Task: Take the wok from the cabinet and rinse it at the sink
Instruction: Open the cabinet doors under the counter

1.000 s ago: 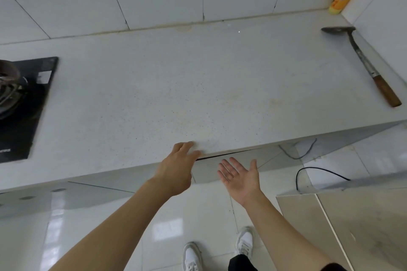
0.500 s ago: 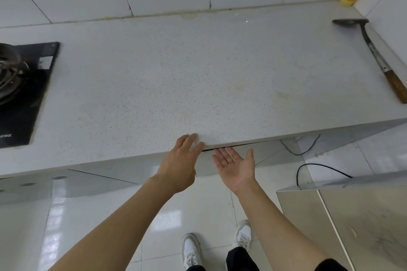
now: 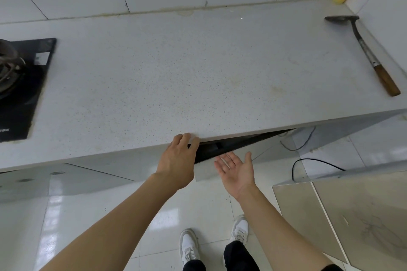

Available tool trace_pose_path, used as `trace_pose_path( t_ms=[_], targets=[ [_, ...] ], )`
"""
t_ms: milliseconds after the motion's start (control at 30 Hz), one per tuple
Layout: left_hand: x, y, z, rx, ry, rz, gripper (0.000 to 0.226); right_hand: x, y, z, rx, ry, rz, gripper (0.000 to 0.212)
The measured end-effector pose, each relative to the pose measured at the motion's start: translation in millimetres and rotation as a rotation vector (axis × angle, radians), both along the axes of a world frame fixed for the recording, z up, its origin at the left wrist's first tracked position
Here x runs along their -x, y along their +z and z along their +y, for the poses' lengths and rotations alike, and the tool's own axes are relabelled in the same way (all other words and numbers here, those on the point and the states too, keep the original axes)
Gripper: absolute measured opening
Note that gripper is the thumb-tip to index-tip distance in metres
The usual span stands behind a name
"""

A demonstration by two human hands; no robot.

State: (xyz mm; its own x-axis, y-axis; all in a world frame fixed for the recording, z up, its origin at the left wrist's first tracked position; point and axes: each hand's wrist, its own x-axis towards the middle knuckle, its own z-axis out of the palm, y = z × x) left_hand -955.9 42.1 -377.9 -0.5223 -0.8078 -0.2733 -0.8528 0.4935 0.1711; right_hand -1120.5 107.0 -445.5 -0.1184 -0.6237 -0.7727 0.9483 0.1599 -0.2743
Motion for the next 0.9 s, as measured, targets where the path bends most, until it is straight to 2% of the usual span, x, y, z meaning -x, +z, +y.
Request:
trace_pose_path(
  t_ms=[167,367,533,667,767,900],
  targets=[
    [3.1,0.8,2.1,-0.014,-0.002,-0.021,0.075,-2.5,6.0,23.7,-0.090,0.162,0.310,0.024],
    [3.5,-2.7,6.2,0.008,-0.028,-0.078,0.079,-12.4,0.3,47.4,-0.255,0.262,0.728,0.025],
    [4.7,-1.9,5.0,0.036,-0.088,-0.160,0.081,-15.8,-1.0,61.5,-0.426,0.359,1.039,0.033],
    [12.5,-3.3,5.6,0.056,-0.102,-0.198,0.074,-10.8,2.6,75.3,-0.441,0.399,1.168,0.034],
    [22.5,-6.2,4.8,0.108,-0.151,-0.149,0.068,-4.9,7.0,89.6,-0.433,0.451,1.305,0.042],
    [44.6,-7.2,0.9,0.110,-0.223,-0.054,0.064,5.6,13.8,110.2,-0.423,0.707,1.592,0.085]
  ],
)
